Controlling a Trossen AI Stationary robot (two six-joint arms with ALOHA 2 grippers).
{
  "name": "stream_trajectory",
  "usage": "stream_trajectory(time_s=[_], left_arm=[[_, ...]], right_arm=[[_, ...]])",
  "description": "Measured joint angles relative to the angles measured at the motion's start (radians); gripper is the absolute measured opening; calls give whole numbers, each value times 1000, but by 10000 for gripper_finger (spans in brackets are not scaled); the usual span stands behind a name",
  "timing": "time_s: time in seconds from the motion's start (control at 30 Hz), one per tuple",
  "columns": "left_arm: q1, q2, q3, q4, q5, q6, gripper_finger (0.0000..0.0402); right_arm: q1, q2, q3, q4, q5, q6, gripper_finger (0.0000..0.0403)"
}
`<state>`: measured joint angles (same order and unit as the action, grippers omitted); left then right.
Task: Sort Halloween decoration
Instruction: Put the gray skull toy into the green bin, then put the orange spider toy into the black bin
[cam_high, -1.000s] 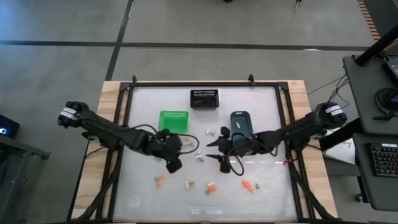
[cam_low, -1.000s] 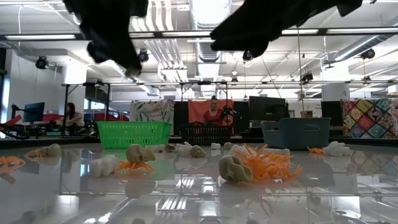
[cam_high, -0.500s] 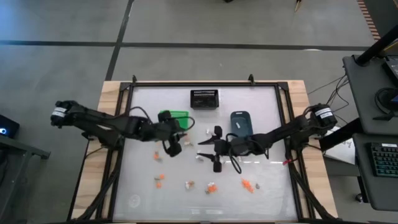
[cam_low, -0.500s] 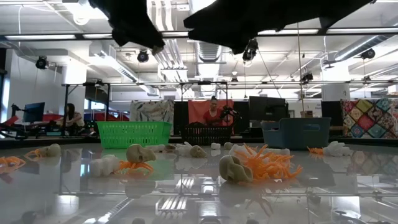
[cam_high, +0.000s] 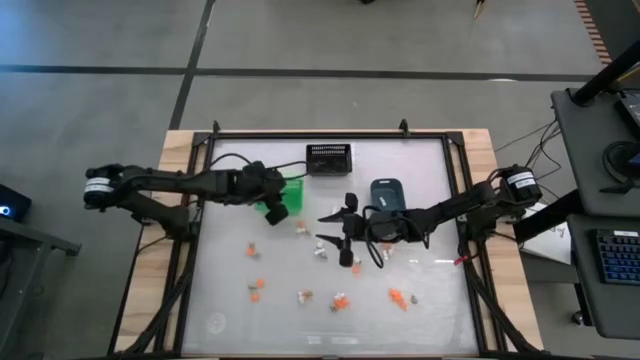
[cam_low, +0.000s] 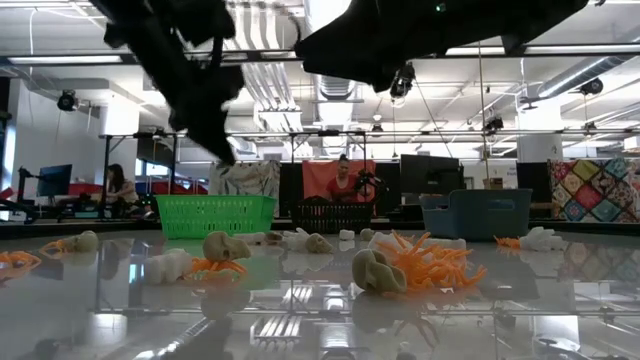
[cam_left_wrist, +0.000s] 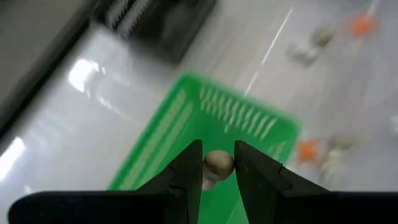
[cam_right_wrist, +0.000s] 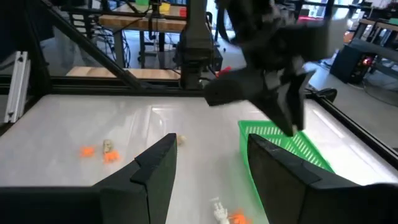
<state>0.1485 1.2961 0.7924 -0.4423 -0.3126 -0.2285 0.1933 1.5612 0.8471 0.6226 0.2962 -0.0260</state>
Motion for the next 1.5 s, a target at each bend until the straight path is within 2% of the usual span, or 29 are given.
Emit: stream_trajectory(time_s=[0.37,0.57,0.77,0.93,1.03,1.27,1.5], left_arm=[[44,0,-101,34,17,-25,75],[48,0,-102,24,41,4,75],[74,0,-101,32,51,59,75],[106,0,-101,42,70,84,75],[119,0,-101,53,69,93,75],[133,0,-101,62,69,94,81],[135,0,-101,60,69,104,95]], right_arm=[[-18,-4,0,-50,25,-16,187],[-63,-54,0,-108,45,-75,187],[-163,-128,0,-144,45,-176,187],[-234,-168,0,-162,7,-160,187],[-251,-174,0,-185,-35,-145,187],[-258,-172,0,-231,-35,-142,187],[-290,-228,0,-380,-34,-214,187]])
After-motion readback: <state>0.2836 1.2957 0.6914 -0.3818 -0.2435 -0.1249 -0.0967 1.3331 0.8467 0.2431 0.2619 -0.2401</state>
